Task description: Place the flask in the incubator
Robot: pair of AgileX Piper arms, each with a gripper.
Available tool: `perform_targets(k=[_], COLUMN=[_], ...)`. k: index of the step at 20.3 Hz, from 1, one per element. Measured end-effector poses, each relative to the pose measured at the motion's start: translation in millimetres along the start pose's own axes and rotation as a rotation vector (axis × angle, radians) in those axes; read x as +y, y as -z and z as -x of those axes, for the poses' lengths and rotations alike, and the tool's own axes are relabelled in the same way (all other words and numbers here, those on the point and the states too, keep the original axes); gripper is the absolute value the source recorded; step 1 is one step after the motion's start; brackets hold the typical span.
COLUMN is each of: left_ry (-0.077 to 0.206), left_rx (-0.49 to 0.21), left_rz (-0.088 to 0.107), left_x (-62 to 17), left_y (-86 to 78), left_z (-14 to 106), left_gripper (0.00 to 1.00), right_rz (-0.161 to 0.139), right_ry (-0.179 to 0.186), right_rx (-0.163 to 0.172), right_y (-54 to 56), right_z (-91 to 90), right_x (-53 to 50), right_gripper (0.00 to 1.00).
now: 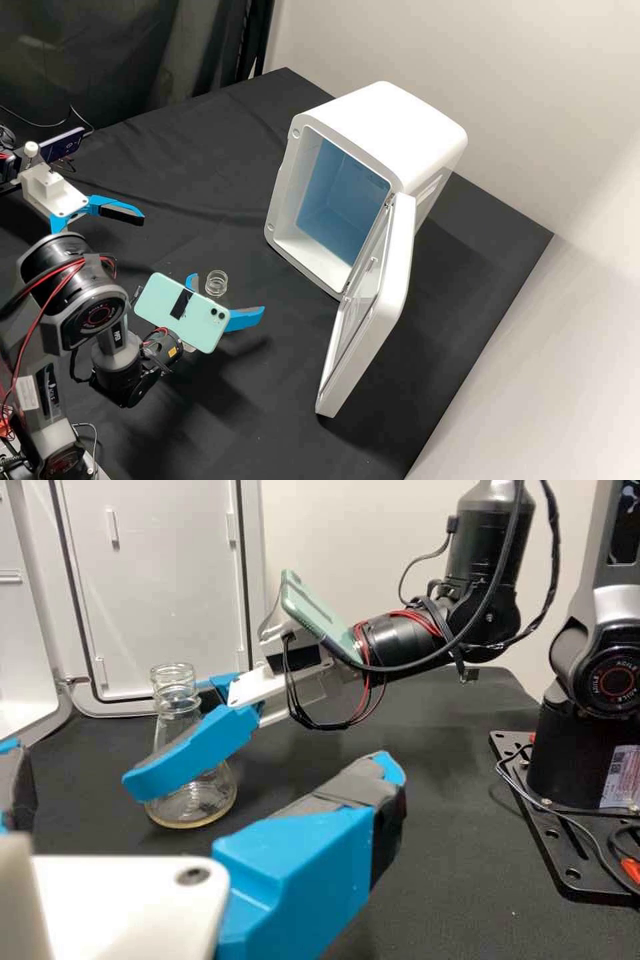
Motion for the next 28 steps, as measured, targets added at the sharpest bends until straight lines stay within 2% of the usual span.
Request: perform_targets(k=[1,4,12,16,22,28], left_ry=[0.000,0.000,-0.005,-0.005,-0.005,-0.005], left_rx=[0.000,0.000,-0.001,-0.001,-0.001,-0.001], left_rz=[0.000,0.000,-0.001,-0.001,-0.001,-0.001], left_x=[0.0,0.0,1.1,1.1,1.1,1.1], left_y=[0.0,0.0,0.2,0.2,0.2,0.2], left_z=[0.0,0.0,-1.3,-1.3,-1.3,-1.3], left_gripper=[1.00,1.00,1.00,1.00,1.00,1.00], right_rz=[0.007,0.021,0.026,0.032,0.038,0.028], right_ry=[-0.019,-0.036,-0.027,-0.014,0.026,0.035], right_rx=[0.001,0.000,0.011,0.029,0.044,0.024], right_y=[2.1,4.8,7.8,11.3,14.5,13.2], right_z=[0.4,0.6,-0.1,-0.7,-2.9,-4.5], right_x=[2.0,3.1,1.0,-1.6,-9.3,-12.8], right_gripper=[1.00,1.00,1.00,1.00,1.00,1.00])
